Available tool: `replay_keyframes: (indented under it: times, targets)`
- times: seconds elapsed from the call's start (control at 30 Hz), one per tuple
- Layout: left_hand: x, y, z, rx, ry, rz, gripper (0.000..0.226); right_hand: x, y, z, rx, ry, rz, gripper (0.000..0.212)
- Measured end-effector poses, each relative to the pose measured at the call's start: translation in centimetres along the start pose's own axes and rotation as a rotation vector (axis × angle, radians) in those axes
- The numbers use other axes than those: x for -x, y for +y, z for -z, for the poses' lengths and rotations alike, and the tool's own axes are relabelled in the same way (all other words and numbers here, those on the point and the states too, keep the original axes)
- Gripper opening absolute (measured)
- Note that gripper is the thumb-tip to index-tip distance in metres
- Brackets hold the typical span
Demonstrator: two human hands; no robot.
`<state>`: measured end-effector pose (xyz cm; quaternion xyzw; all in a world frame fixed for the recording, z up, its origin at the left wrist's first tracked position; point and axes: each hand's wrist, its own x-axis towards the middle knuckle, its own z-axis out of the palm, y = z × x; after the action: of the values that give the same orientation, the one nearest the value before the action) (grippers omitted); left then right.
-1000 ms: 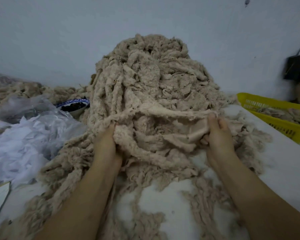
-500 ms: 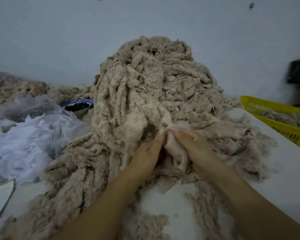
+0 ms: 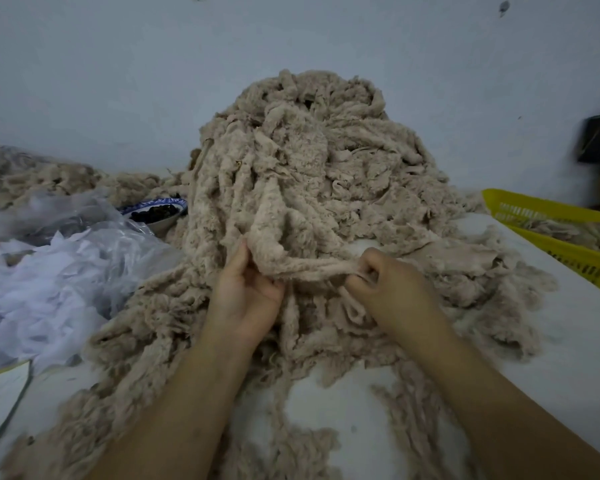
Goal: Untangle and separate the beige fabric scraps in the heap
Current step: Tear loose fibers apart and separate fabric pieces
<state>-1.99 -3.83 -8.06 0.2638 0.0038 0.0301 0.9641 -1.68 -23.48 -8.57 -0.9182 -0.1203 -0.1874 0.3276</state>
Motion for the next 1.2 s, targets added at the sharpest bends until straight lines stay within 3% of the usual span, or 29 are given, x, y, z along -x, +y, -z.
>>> replay_keyframes:
  times: [0.1, 0.17, 0.37, 0.47, 0.53, 0.6, 0.73, 0.87, 0.97, 1.07, 1.13, 1.2]
  targets:
    - [0.2, 0.2, 0.0, 0.086, -0.107, 0.05, 0.037, -0.2, 0.6, 0.3, -0.029, 0.179, -0.094, 0.02]
    - [0.4, 0.2, 0.2, 0.084, -0.162, 0.076, 0.026, -0.4, 1.5, 0.9, -0.156, 0.267, -0.165, 0.027]
    - [0.9, -0.2, 0.3, 0.047, -0.222, 0.087, 0.028, -0.7, 1.9, 0.5, -0.351, 0.331, -0.223, 0.031]
    - [1.2, -0.3, -0.1, -0.018, -0.271, 0.116, 0.05, -0.8, 2.0, 0.1, -0.34, 0.271, -0.225, 0.014]
    - [1.3, -0.6, -0.3, -0.046, -0.266, 0.137, 0.046, -0.8, 1.9, -0.3, -0.299, 0.216, -0.204, 0.008]
    - [1.1, -0.7, -0.4, -0.048, -0.215, 0.128, 0.035, -0.7, 1.7, -0.5, -0.271, 0.179, -0.187, 0.01]
    - [0.6, -0.1, -0.1, -0.031, -0.146, 0.066, 0.044, -0.5, 1.6, -0.2, -0.276, 0.099, -0.214, 0.021]
    - [0.6, -0.5, 0.0, -0.081, -0.169, 0.12, 0.046, -0.3, 1.3, -0.3, -0.2, 0.064, -0.196, 0.019]
    - [1.0, -1.1, -0.3, -0.156, -0.261, 0.175, 0.05, 0.3, 0.2, -0.1, -0.257, 0.21, 0.025, 0.038]
    - [1.7, -1.9, -0.8, -0.322, -0.359, 0.22, 0.06, 0.4, -0.4, -1.0, -0.119, 0.179, 0.291, 0.046]
    - [2.2, -2.5, -1.3, -0.488, -0.384, 0.211, 0.061, -0.3, -1.0, -3.4, -0.052, 0.03, 0.241, 0.042]
    - [2.5, -3.0, -1.5, -0.626, -0.424, 0.197, 0.053, -0.7, -1.1, -5.4, -0.128, -0.097, -0.002, 0.036]
